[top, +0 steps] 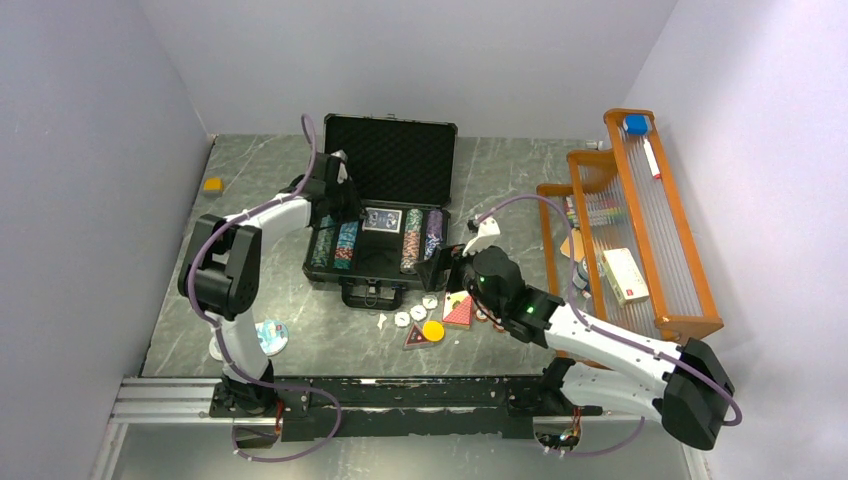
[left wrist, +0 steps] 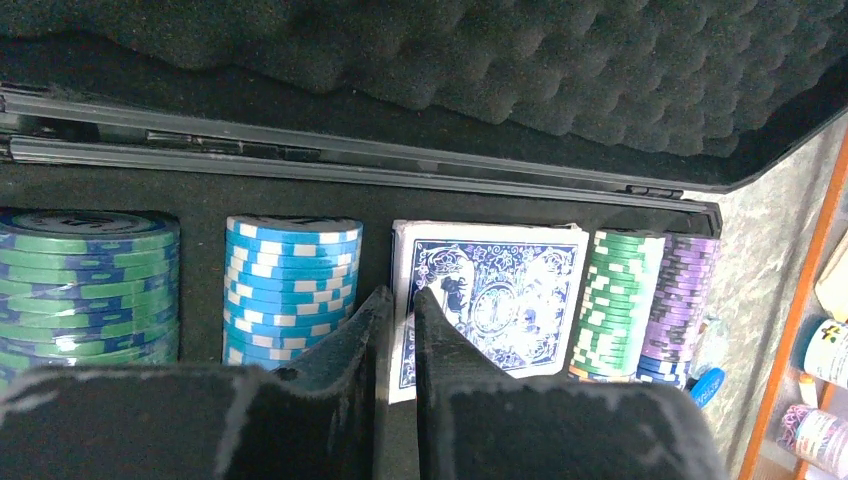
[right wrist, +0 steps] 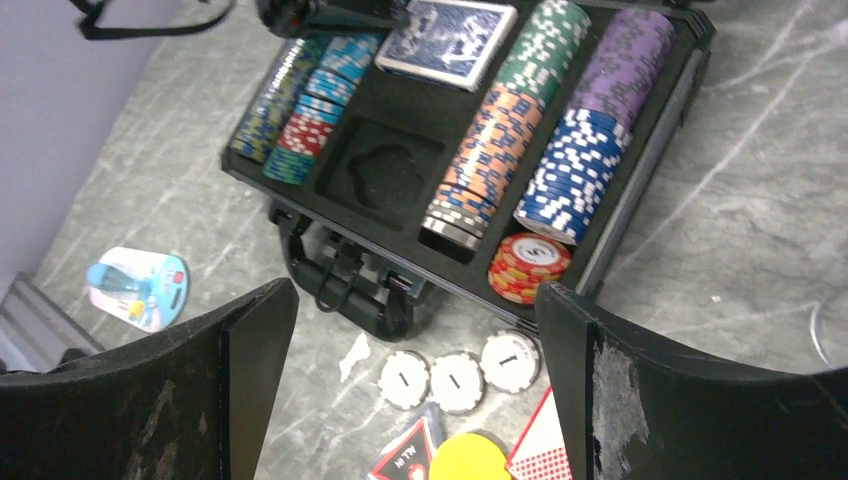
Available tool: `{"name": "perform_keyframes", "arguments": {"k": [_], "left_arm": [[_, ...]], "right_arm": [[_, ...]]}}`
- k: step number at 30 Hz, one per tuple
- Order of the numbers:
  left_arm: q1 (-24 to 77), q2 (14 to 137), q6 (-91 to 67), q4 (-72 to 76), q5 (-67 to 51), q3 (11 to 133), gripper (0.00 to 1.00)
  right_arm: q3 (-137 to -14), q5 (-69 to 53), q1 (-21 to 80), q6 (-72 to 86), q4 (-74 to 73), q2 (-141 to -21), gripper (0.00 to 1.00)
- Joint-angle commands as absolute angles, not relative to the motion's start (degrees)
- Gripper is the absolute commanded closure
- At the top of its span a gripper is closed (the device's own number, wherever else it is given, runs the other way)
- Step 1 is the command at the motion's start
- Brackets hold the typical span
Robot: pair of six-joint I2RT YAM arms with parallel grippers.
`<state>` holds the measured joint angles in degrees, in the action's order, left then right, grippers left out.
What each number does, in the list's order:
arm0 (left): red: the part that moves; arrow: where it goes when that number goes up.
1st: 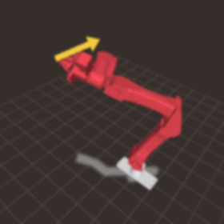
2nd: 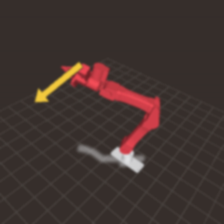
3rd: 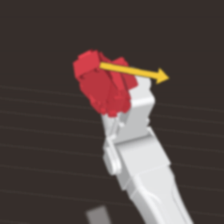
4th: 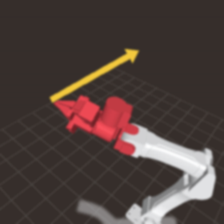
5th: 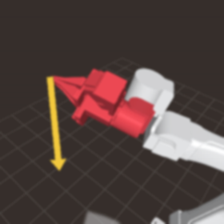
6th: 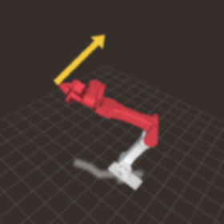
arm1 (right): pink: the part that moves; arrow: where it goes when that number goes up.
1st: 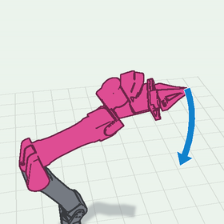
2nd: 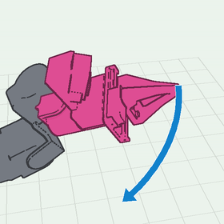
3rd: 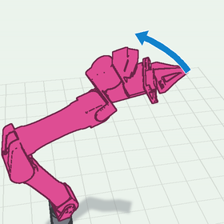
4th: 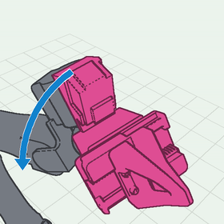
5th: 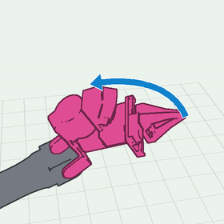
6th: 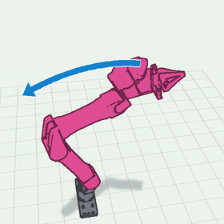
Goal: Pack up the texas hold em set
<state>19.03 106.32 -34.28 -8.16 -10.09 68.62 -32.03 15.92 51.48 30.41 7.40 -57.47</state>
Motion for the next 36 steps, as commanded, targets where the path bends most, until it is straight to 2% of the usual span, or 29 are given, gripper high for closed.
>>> {"name": "perform_keyframes", "arguments": {"k": [1, 4, 8, 12, 16, 18, 25, 32, 36], "left_arm": [[21.65, 110.93, -33.3, -11.53, -7.28, 69.26, 0.85], [22.02, 109.53, -31.98, -11.83, -6.81, 70.11, 0.81], [22.39, 104.65, -29.34, -12.37, -6.96, 72.55, 0.69], [22.37, 97.79, -27.18, -12.98, -6.71, 73.47, 0.51], [22.38, 89.04, -27.21, -12.78, -6.59, 70.12, 0.29], [22.46, 84.23, -27.63, -12.2, -7.54, 67.01, 0.24], [22.39, 67.99, -26.93, -12.74, -5.92, 58.26, 0.16], [22.39, 56.53, -25.82, -15.08, -4.56, 53.67, 0.15], [22.41, 51.96, -25.58, -15.14, -3.84, 49.71, 0.14]], "right_arm": [[-34.16, 17.82, 50.27, 31.07, 2.56, -59.46, 0.05], [-35.91, 16.99, 49.6, 30.46, -0.57, -60.76, 0.01], [-37.18, 15.41, 47.69, 29.36, -4.55, -61.48, 0.0], [-36.89, 16.42, 46.63, 27.97, -7.89, -61.8, 0.0], [-35.95, 21.16, 46.7, 29.46, -12.52, -63.29, 0.0], [-35.44, 22.69, 46.7, 30.69, -14.37, -64.03, 0.0], [-35.38, 24.69, 49.35, 37.08, -19.18, -67.02, 0.0], [-38.75, 26.64, 53.98, 43.25, -22.03, -74.01, 0.0], [-39.84, 31.94, 55.88, 49.88, -25.6, -78.45, 0.01]]}}
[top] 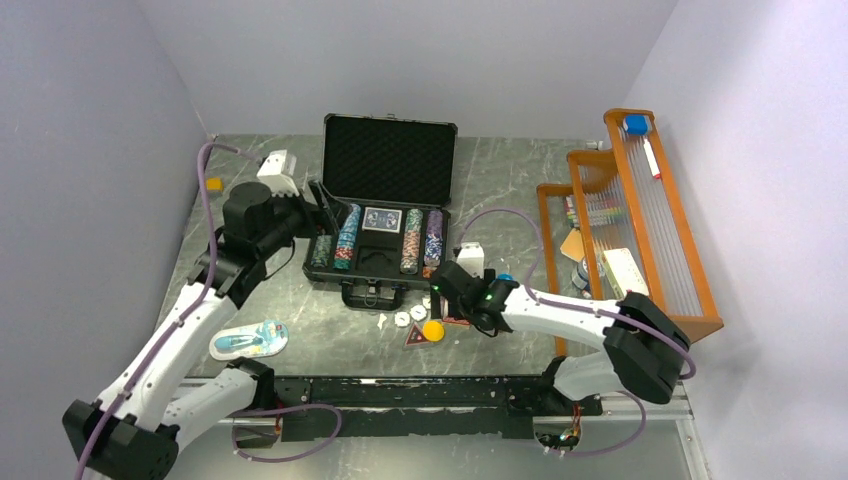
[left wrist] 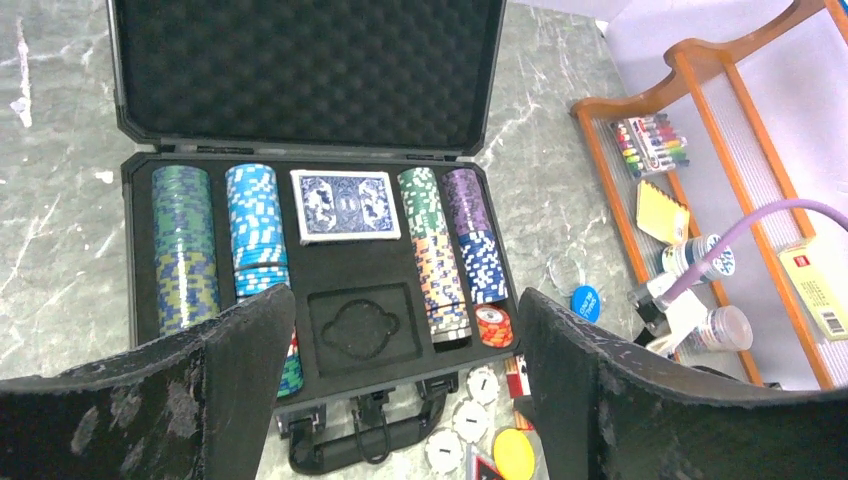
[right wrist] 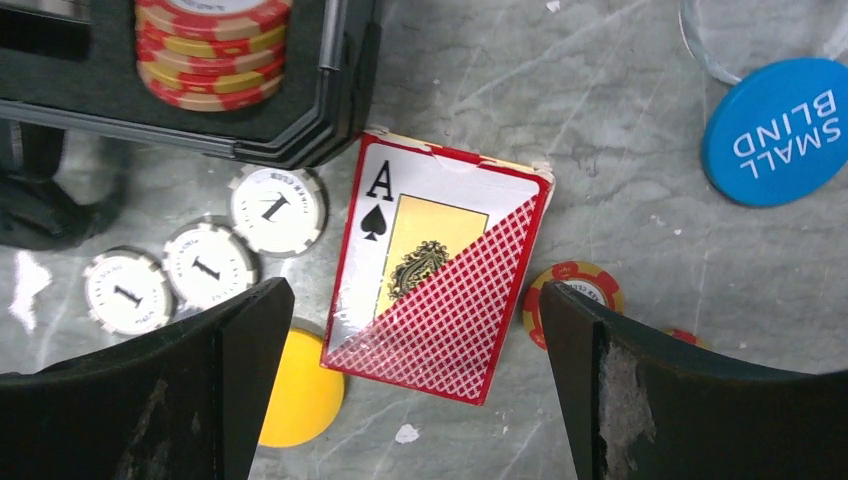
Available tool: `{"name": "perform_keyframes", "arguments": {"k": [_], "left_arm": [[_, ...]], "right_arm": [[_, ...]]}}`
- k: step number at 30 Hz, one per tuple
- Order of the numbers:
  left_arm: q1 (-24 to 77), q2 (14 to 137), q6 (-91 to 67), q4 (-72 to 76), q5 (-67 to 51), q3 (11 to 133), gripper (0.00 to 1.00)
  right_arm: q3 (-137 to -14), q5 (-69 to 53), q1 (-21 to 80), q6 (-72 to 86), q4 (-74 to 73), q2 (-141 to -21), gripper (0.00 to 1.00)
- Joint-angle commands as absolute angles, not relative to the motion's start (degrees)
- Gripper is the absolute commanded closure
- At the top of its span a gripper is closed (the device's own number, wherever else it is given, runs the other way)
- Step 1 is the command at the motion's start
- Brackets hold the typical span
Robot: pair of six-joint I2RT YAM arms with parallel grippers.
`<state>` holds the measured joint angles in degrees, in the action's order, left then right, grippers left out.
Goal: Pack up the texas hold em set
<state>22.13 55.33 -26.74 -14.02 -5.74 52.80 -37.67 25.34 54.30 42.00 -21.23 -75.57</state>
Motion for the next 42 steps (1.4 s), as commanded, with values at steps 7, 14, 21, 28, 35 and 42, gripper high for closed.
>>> {"name": "perform_keyframes", "arguments": {"k": [7, 14, 21, 28, 35, 42], "left_arm": [[22.36, 51.02, -26.63, -15.16, -5.15, 46.86, 0.14], [22.37, 51.88, -26.19, -15.82, -7.35, 47.51, 0.14], [22.41, 51.27, -27.22, -14.39, -8.13, 46.94, 0.07], [22.23, 52.04, -27.96, -16.17, -6.48, 48.67, 0.01], [22.21, 53.89, -28.54, -12.13, -20.14, 52.43, 0.01], [22.12, 60.22, -34.69, -3.25, -35.62, 53.44, 0.04]], "right_arm": [[-42.08, 33.4, 57.03, 55.6, -28.85, -83.11, 0.09], [-41.57, 31.28, 57.09, 59.82, -29.58, -83.47, 0.31], [-40.42, 34.66, 57.04, 61.74, -30.26, -77.84, 0.51], [-42.36, 42.74, 56.97, 53.57, -29.78, -67.24, 0.52], [-39.23, 27.77, 55.37, 16.95, 1.21, -56.56, 0.52], [-42.94, 0.57, 47.92, 1.04, 12.07, -60.42, 0.53]]}}
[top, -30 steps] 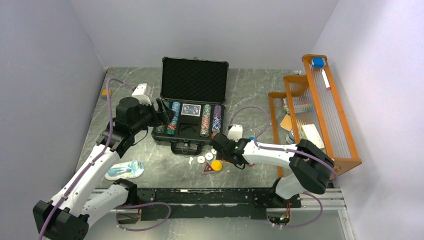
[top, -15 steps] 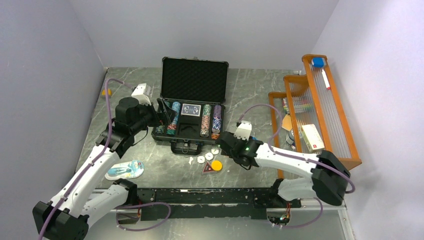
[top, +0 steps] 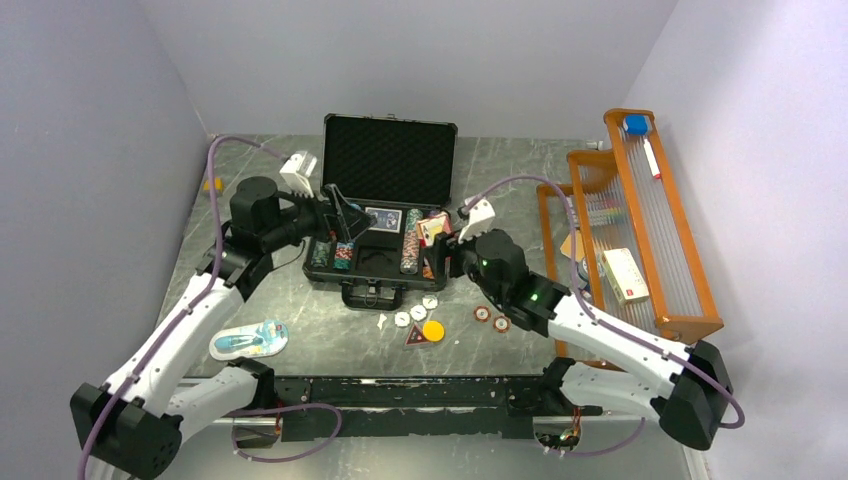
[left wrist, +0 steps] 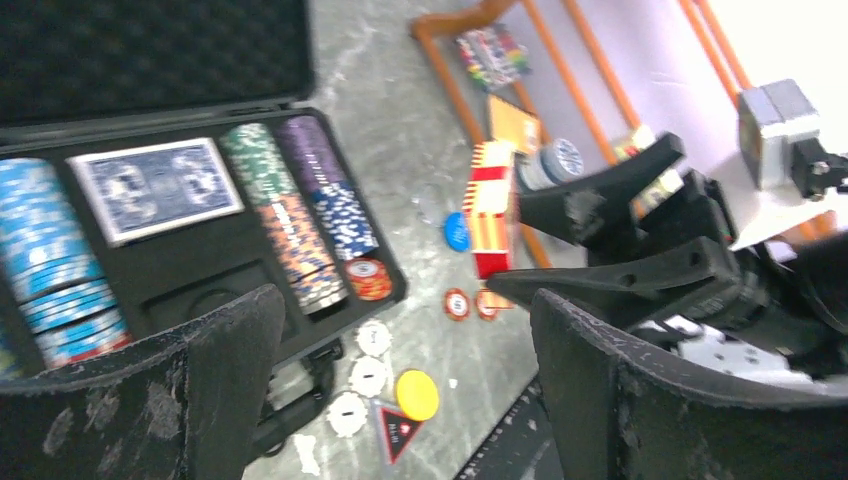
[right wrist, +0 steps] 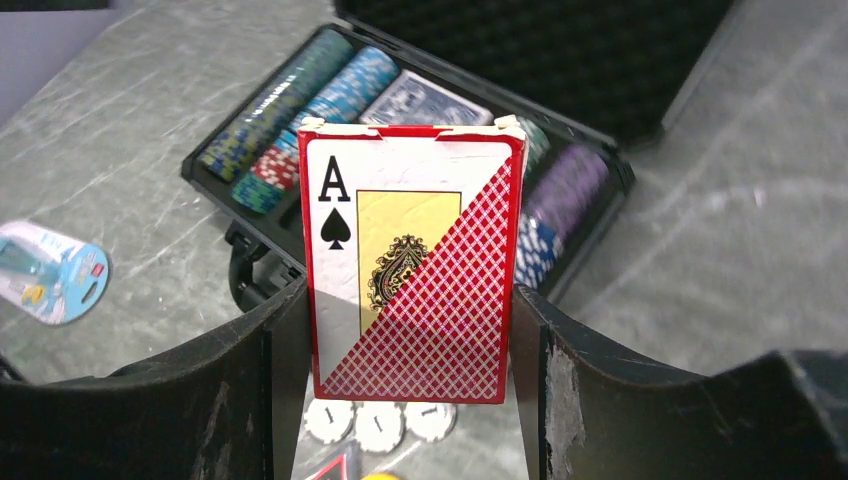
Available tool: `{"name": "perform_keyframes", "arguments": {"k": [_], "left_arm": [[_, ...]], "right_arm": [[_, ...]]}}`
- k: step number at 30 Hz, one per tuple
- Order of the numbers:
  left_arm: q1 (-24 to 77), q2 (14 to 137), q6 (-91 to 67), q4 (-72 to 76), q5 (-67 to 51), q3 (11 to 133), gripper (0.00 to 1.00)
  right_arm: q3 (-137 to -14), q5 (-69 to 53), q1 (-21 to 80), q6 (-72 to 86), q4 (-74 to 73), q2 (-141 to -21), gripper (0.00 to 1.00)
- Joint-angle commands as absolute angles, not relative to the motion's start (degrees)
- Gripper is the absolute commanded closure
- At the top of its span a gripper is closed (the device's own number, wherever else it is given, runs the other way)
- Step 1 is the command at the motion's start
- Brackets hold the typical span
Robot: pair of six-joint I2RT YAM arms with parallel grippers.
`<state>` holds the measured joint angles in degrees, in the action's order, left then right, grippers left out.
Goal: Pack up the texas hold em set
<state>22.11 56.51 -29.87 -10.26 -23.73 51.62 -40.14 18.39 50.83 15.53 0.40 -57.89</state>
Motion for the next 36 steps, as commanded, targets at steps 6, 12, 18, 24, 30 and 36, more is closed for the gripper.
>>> {"name": "perform_keyframes", "arguments": {"k": [6, 12, 18, 24, 30, 36], "left_arm": [[22.15, 67.3, -41.03, 3.03, -46.11, 52.35, 0.11], [22.23, 70.76, -44.79, 5.35, -51.0, 49.2, 0.1], [22.24, 72.04, -44.04, 4.37, -52.32, 47.09, 0.25], [22.21, 72.49, -40.12, -1.85, -50.06, 48.77, 0.41], [22.17, 73.46, -38.33, -3.24, -49.45, 48.51, 0.7], [22.17, 69.79, -36.77, -2.51, -40.68, 48.74, 0.93]], "right_arm": [[-44.56, -16.07, 45.61, -3.16, 13.84, -64.5, 0.54], [-45.46, -19.44, 45.59, -5.75, 12.04, -66.62, 0.53], [-46.05, -21.65, 45.61, -5.73, 10.92, -67.69, 0.52], [-47.42, -21.56, 45.54, -6.08, 8.94, -68.76, 0.52], [-48.87, -20.45, 45.61, -4.97, 7.38, -70.36, 0.48], [-46.32, -14.49, 45.54, -1.62, 10.55, -67.98, 0.07]]}}
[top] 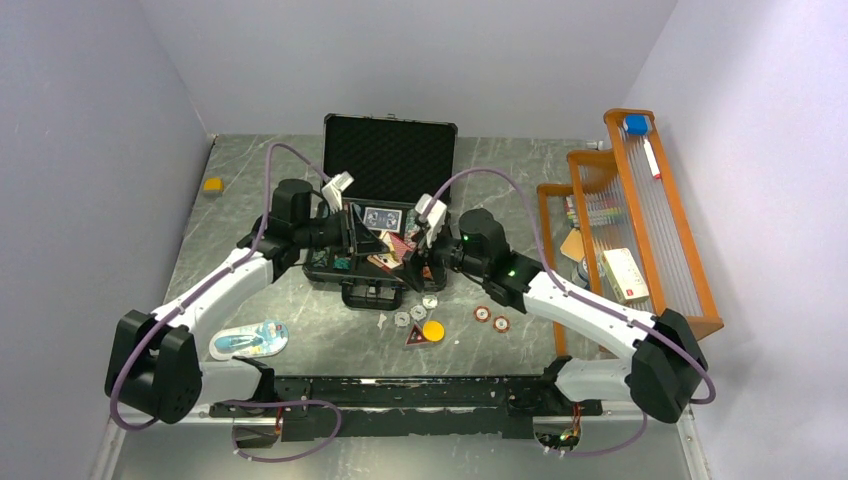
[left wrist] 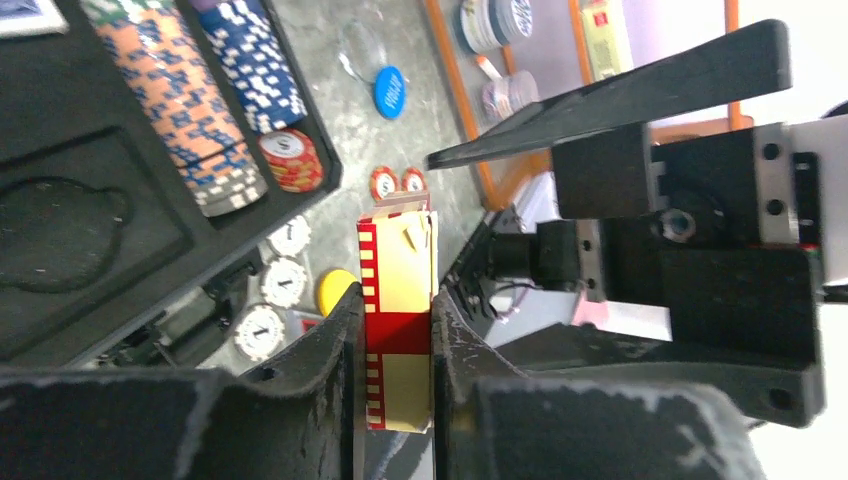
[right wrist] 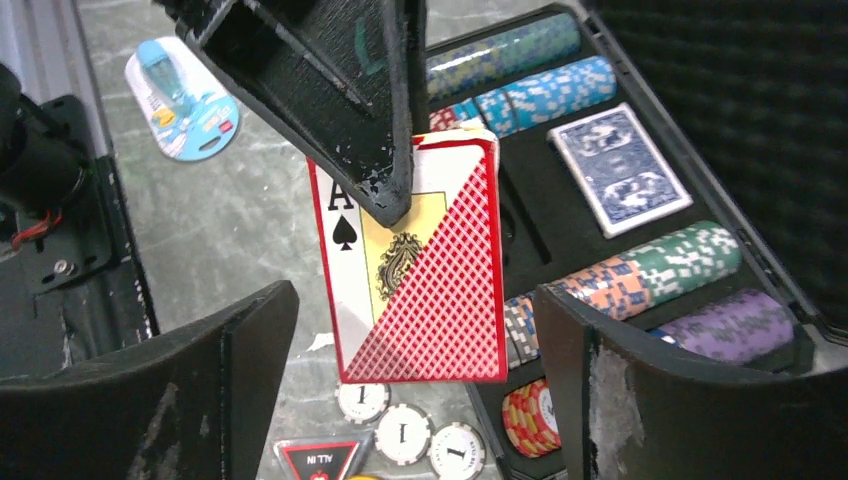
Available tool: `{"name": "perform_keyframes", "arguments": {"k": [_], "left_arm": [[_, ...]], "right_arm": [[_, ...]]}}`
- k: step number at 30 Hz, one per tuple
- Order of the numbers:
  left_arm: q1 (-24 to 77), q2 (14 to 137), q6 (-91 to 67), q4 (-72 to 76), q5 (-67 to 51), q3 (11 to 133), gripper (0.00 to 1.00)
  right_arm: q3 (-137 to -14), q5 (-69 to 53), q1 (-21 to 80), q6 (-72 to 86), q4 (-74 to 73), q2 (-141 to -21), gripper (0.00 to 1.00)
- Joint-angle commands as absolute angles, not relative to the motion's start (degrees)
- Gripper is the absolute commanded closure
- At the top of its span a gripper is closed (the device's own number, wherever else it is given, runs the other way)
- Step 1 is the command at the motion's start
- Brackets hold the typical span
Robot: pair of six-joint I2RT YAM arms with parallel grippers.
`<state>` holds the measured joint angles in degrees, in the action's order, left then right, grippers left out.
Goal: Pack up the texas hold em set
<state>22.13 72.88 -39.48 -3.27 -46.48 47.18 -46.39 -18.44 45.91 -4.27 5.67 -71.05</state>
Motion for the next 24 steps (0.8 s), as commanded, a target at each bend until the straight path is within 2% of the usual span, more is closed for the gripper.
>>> {"name": "perform_keyframes", "arguments": {"k": [1, 6, 9, 24], "left_arm": [[22.18, 68.93, -36.71, -2.72, -38.35, 48.53, 0.93], [22.24, 65.09, -37.69, -6.15, -20.58, 46.69, 0.93], [22.24, 64.45, -38.52, -5.87, -14.87, 45.09, 0.93], [22.16, 77.55, -39.27, 3.24, -19.49, 42.71, 0.93]], "right_arm": [[-45.03, -12.95, 45.61, -0.67, 12.28, -66.77, 0.05], [-39.65, -2.82, 45.55, 4.1, 18.07, -61.45, 0.02], [-38.04, 0.55, 45.57, 6.84, 18.9, -60.25, 0.02], [-34.74, -0.09, 45.61, 11.63, 20.44, -60.13, 0.03]]}}
